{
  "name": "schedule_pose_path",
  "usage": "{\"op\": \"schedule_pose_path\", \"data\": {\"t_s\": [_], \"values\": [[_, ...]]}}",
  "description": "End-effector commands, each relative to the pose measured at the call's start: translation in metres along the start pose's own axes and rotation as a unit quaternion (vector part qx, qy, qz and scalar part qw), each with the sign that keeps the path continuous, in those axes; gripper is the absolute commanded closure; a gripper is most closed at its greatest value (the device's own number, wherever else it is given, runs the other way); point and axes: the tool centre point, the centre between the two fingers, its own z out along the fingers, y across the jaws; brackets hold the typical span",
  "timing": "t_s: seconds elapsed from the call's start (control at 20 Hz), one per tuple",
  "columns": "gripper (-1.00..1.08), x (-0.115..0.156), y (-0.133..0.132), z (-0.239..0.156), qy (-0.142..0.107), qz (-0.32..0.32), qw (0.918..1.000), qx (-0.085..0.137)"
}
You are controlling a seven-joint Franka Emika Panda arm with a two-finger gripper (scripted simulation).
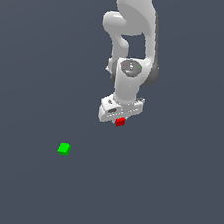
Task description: Stack the red cube on top of the green cube.
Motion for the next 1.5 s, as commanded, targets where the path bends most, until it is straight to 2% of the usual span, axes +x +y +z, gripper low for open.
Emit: {"op": "schedule_pose_path", "data": {"t_s": [0.0, 0.4, 0.65, 0.95, 1.45], "values": [[1.08, 0.0, 0.0, -0.011, 0.0, 0.0, 1.0, 0.0], [1.08, 0.001, 0.001, -0.017, 0.0, 0.0, 1.0, 0.0], [1.08, 0.002, 0.018, -0.013, 0.0, 0.0, 1.0, 0.0], [1.08, 0.007, 0.059, -0.006, 0.0, 0.0, 1.0, 0.0], [1.08, 0.018, 0.151, 0.011, 0.0, -0.001, 1.0, 0.0]]}}
